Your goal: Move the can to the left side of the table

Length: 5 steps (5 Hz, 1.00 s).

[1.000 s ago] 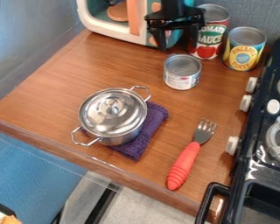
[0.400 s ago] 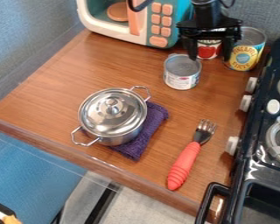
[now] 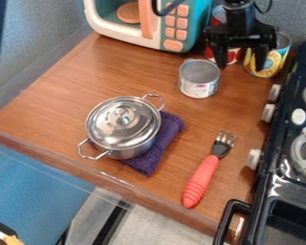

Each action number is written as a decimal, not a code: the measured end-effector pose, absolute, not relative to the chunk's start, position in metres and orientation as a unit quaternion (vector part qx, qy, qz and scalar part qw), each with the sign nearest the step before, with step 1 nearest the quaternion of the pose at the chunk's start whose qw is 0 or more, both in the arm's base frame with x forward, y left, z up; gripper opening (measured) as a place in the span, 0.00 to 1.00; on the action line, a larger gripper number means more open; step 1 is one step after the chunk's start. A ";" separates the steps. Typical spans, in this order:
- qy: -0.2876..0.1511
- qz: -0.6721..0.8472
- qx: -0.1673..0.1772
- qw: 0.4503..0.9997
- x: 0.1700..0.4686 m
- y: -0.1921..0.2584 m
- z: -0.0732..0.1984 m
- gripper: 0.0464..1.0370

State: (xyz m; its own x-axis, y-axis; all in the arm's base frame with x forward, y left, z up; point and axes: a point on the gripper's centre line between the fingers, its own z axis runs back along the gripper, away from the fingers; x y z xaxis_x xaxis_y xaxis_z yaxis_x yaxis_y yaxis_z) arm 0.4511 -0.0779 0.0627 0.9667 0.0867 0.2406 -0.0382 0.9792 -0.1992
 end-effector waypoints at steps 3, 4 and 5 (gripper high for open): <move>-0.108 0.050 -0.080 0.990 0.452 -0.075 0.037 0.96; -0.098 0.064 -0.073 0.990 0.446 -0.063 0.028 0.96; -0.104 0.085 -0.063 0.989 0.441 -0.035 0.038 0.96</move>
